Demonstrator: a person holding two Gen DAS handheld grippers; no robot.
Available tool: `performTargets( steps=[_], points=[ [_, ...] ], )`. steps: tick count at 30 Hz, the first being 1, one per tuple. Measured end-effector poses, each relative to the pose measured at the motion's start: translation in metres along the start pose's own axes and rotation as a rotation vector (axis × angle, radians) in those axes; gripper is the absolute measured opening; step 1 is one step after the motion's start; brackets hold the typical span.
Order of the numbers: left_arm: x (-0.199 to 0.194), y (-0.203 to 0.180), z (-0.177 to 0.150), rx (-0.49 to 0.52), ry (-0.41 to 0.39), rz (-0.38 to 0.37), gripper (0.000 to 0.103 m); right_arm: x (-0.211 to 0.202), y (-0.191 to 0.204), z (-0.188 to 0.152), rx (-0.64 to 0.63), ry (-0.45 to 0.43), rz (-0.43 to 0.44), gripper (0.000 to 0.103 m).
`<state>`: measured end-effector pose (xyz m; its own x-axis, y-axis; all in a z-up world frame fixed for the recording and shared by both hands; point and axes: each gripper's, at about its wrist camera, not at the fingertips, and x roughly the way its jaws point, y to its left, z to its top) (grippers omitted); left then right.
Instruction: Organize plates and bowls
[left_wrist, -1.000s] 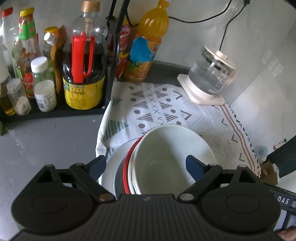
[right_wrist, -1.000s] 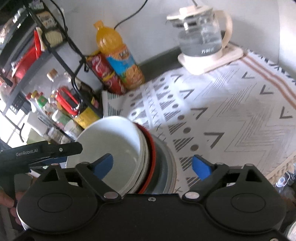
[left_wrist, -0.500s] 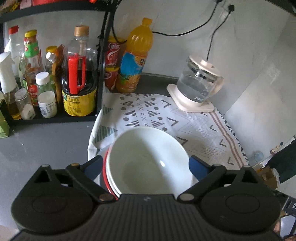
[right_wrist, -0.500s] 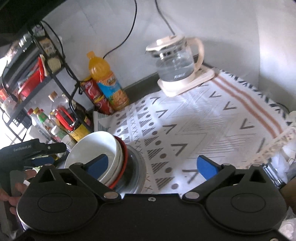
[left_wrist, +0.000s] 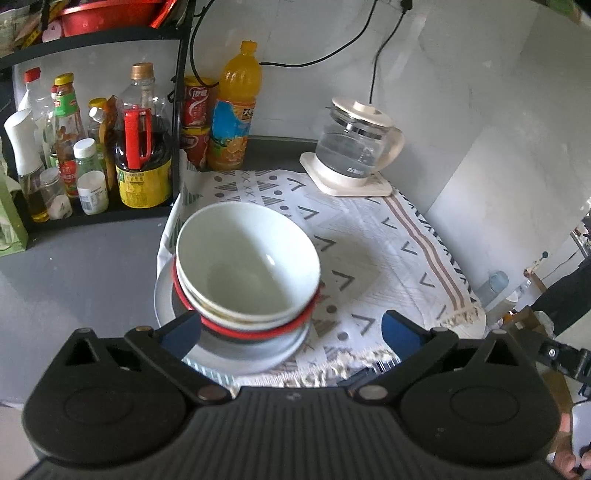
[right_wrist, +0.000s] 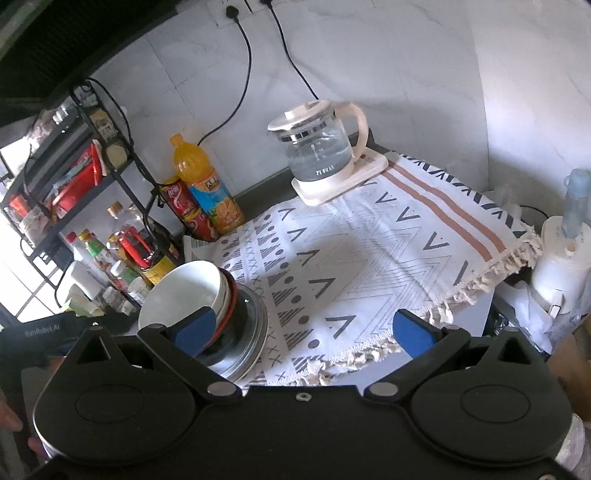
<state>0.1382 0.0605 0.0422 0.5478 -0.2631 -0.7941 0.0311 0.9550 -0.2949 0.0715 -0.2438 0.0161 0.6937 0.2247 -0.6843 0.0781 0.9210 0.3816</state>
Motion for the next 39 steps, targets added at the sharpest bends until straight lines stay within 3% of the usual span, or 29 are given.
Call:
performTargets(
  steps=[10,21,39],
  points=[
    [-0.041,-0.01,-0.04,0.003,-0.017,-0.019,0.103,-0.041,0.004,-0.023,-0.055,-0.014,-0.022,0.103],
    [-0.077,-0.017,-0.079,0.044,-0.023,0.027,0.103,-0.077,0.016,-0.052,-0.101,-0.011,-0.024,0.103],
    [-0.099,-0.012,-0.121,0.087,-0.019,0.073,0.103,-0.104,0.026,-0.086,-0.165,0.017,-0.014,0.103]
  ],
)
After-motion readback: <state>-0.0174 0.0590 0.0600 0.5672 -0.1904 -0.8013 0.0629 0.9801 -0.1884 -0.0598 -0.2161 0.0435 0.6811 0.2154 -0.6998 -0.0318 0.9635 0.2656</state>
